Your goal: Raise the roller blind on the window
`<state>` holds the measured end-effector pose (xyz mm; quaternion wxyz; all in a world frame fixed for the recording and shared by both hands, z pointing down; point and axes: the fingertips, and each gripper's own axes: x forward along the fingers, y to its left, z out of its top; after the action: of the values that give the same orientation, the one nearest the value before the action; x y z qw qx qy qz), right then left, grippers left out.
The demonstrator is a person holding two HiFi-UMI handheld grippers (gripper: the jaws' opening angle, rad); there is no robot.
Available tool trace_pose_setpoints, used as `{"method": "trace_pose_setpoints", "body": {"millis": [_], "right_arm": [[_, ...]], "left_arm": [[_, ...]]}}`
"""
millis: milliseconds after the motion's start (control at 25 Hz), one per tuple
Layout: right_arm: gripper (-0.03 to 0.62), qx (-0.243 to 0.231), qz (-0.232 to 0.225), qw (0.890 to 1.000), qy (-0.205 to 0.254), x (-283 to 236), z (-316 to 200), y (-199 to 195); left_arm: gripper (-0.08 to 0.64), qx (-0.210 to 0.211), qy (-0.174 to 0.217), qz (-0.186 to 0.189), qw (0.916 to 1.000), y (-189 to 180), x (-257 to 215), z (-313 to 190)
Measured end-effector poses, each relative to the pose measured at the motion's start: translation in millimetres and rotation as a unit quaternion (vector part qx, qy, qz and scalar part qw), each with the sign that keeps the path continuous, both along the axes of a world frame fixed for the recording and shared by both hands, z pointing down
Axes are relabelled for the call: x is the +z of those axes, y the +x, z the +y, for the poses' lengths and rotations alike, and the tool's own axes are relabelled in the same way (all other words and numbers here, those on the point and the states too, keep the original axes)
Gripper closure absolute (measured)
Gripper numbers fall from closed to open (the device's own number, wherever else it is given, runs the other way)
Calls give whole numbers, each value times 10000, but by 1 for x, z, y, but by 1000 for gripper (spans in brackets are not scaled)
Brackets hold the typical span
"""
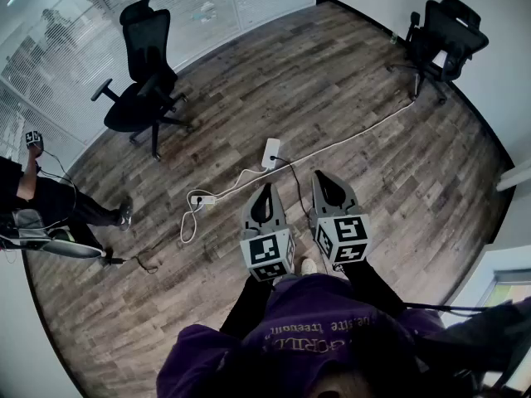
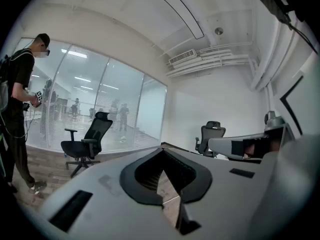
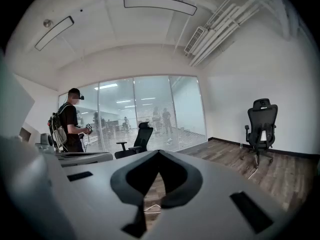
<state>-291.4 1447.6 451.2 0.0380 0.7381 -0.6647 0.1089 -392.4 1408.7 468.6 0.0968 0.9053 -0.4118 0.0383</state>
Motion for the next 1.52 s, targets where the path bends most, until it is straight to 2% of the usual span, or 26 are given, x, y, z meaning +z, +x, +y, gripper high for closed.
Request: {"method": "trace_pose_setpoints", "body": {"millis": [440, 800, 1200, 1360, 1520], "right_arm": [[594, 5, -10, 10000, -20, 2, -2, -3], [595, 275, -8, 9992, 288, -6, -11, 2], [594, 525, 140, 9982, 265, -4, -33, 3], [594, 563, 120, 9981, 197, 3, -47, 1], [594, 567, 110, 9983, 89, 10, -70, 12]], "left_arm": [[558, -36, -5, -54, 10000, -6, 4, -2], [558, -203, -204, -21, 9996, -28, 16, -15], [558, -592, -378, 71, 9975, -73, 33, -46], [558, -621, -624, 84, 9961, -77, 46, -62], [558, -592, -675, 58, 9959, -68, 49, -84]]}}
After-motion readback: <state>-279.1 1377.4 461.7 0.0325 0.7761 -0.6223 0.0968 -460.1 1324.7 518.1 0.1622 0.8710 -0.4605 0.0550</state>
